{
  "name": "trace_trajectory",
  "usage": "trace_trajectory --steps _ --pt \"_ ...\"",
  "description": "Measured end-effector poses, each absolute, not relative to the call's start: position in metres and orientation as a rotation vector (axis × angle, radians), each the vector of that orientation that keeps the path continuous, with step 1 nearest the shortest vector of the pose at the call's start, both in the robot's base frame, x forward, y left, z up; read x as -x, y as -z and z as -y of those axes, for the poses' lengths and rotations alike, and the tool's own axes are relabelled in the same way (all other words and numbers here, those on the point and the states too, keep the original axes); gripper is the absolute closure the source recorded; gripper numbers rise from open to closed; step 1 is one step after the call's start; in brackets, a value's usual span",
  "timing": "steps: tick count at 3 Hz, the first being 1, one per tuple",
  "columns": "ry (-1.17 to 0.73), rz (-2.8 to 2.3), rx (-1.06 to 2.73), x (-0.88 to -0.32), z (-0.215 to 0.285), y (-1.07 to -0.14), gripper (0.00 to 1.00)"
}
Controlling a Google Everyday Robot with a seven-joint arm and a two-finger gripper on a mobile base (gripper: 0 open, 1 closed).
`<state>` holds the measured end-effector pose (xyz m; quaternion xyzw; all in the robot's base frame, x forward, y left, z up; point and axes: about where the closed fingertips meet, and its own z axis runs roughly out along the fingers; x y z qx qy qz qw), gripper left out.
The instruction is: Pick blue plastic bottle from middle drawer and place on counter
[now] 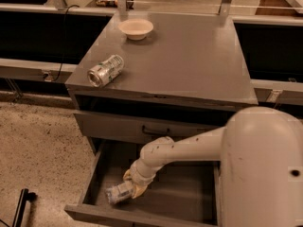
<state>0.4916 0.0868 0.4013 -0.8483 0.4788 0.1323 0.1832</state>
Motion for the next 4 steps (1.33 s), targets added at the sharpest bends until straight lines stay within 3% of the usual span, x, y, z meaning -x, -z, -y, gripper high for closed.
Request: trace_trajectory --steps 1,4 --pt "-0.382 -1.337 2.261 -0.485 -0.075 -0.454 1.00" --pt "-0.128 -1.625 2.066 -0.438 0.035 -0.659 1.00"
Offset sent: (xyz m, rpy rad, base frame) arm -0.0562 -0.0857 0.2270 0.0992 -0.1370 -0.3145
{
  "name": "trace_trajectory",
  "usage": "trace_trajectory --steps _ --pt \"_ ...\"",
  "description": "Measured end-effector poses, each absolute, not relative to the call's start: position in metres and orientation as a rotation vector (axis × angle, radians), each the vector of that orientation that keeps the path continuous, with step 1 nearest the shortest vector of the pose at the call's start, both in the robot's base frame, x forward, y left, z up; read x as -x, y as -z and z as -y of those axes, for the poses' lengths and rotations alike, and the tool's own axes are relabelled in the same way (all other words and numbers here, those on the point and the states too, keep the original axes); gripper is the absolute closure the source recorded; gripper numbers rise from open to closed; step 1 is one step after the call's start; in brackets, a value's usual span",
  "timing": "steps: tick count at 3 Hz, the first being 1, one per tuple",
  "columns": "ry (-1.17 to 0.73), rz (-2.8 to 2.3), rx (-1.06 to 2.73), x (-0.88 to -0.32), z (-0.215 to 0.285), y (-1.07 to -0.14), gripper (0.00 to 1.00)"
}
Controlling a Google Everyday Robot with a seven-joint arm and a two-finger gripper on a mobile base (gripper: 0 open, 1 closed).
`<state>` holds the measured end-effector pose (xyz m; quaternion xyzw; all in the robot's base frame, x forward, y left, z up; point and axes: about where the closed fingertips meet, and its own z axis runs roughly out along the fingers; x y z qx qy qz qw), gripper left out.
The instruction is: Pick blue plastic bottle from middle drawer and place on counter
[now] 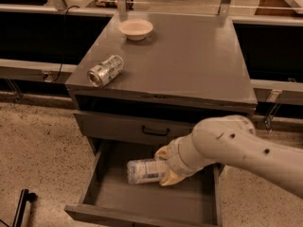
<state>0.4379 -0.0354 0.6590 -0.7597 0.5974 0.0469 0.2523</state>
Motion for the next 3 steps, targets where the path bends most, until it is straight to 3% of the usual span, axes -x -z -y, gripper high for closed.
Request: trace_trajectory --steps 1,3 --pt "-0.014 -1.661 2.056 -0.452 0.080 -0.744 1.00" --pt "-0.054 -1.799 2.079 -0.518 0.153 -0.807 1.00"
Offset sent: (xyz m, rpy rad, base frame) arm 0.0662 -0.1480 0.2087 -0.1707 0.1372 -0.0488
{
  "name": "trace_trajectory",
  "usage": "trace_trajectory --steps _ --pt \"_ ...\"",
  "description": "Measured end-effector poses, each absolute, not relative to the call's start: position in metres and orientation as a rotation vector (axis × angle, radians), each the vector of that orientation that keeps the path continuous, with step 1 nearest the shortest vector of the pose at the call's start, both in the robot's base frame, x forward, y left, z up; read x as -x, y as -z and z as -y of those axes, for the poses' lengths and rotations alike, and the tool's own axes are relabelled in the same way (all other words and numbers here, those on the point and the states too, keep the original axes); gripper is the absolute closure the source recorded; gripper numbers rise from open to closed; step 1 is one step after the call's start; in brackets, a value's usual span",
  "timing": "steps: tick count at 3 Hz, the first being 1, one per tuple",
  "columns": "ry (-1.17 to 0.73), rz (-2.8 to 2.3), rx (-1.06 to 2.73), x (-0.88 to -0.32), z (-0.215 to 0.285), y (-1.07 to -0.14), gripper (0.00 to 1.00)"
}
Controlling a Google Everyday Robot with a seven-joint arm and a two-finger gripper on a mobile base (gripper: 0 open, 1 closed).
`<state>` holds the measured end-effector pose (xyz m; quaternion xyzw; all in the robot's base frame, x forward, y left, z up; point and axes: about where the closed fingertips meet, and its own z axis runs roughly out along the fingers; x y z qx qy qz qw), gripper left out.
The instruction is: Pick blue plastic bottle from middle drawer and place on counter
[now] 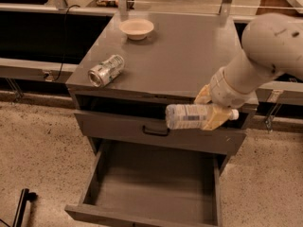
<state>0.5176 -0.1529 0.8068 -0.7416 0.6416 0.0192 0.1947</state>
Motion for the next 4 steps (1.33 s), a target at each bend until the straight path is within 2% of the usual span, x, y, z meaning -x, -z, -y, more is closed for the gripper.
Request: trace_trajectory --steps 3,4 --pt "-0.108 -1.968 2.033 -0.572 0.203 -0.900 1.00" --pt "-0.102 -2.074 1.887 -0.591 0.207 -0.902 1.00"
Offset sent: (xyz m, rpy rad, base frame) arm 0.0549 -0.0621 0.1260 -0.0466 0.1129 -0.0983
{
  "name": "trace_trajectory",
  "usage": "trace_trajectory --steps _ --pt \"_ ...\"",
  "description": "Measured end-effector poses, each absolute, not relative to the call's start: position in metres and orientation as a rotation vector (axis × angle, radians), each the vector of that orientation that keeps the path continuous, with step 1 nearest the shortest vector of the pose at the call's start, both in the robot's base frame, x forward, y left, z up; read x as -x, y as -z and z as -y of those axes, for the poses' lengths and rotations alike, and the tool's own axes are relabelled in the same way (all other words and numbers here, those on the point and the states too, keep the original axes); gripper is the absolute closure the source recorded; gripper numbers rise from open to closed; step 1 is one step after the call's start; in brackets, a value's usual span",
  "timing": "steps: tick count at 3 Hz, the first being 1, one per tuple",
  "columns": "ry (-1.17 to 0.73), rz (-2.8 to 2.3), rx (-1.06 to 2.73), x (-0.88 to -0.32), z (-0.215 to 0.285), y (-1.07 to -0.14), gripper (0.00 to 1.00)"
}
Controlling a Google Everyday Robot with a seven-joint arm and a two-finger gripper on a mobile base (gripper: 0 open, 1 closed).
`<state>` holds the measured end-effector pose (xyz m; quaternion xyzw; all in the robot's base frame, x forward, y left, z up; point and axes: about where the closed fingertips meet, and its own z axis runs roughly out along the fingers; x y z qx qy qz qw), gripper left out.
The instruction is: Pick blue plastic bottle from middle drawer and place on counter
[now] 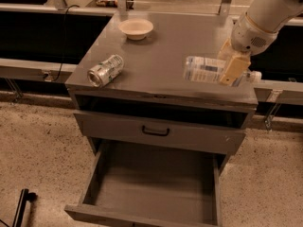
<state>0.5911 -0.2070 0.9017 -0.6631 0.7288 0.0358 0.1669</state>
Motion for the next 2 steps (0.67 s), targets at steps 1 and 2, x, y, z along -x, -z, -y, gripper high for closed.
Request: trace_trajectory --steps 1,2 --pt "-0.129 -2.215 1.634 -0.616 0.199 -0.888 1.00" --pt "-0.124 -2.300 1.405 -0.629 0.191 -0.880 0.90"
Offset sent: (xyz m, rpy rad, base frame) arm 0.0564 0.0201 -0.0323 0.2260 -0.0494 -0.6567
